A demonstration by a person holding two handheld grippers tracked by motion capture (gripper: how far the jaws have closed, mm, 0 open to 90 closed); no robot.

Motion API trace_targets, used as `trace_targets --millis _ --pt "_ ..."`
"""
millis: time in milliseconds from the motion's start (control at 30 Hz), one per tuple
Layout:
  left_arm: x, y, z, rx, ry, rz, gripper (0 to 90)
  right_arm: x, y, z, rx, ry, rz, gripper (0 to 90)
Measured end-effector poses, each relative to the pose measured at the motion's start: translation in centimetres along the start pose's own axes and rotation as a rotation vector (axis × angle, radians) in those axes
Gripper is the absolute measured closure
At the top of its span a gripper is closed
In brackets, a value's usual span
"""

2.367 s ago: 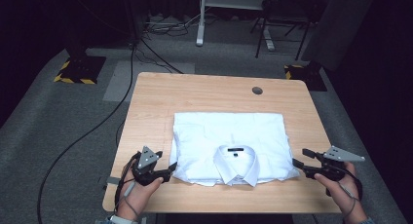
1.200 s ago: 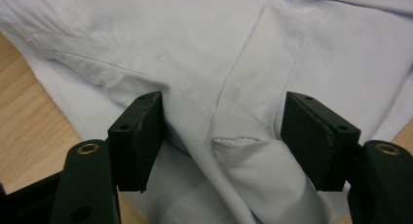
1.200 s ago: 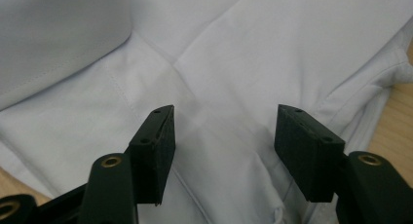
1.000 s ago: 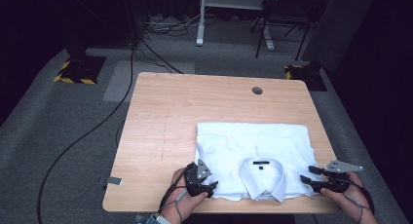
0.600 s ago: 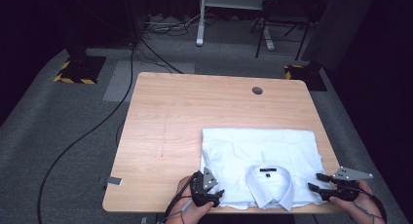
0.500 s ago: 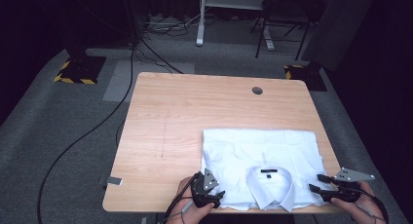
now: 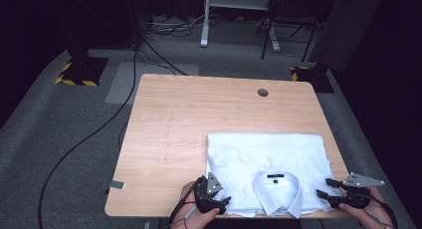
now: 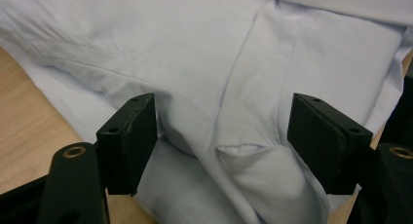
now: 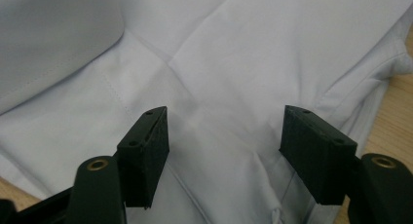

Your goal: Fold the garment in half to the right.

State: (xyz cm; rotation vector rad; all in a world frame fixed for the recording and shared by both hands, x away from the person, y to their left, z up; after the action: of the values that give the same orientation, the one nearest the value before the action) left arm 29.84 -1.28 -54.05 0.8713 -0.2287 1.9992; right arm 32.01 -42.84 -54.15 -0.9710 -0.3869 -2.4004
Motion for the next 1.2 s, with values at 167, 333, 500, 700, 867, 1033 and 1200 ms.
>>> trace_targets --millis 167,333,500,700,867,1033,1200 --pt "1.0 -0.8 1.4 -0.006 0.047 0.011 25.8 0.0 0.0 -0.1 -0.002 0.006 0.001 35.1" --pt "1.7 -2.1 2.5 -0.015 0.064 0.037 26.0 0.0 0.0 -0.1 -0.002 0.007 0.003 35.3" --pt "2.1 -3.4 3.5 -0.005 0.089 0.054 26.4 0.0 0.1 -0.1 -0.001 0.017 0.006 35.3" --pt "2.2 -5.2 4.7 -0.011 0.098 0.081 26.0 0.0 0.1 -0.4 -0.004 0.056 0.01 35.3" --pt "2.1 -6.6 5.6 -0.008 0.105 0.101 26.0 0.0 0.1 -0.5 -0.006 0.058 0.007 35.4" --pt "2.1 -8.3 6.8 0.002 0.123 0.125 26.0 0.0 0.1 -0.5 -0.008 0.065 0.006 35.4" --pt "2.1 -9.6 7.7 0.013 0.144 0.143 26.2 0.0 0.1 -0.7 -0.012 0.086 0.007 35.4"
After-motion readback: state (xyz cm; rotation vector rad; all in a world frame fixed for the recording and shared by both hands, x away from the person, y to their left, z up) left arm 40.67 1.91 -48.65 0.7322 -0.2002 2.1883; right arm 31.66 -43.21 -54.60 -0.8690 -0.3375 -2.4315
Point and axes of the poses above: each handheld gripper's, and its own axes: x roughly backward along the jaws, z roughly out of its top, y roughly to its right, the point moved 6 cm from there along -x, roughly forward along the jaws, and after that the axes turned 7 degrees about -z, right-handed, at the moved point
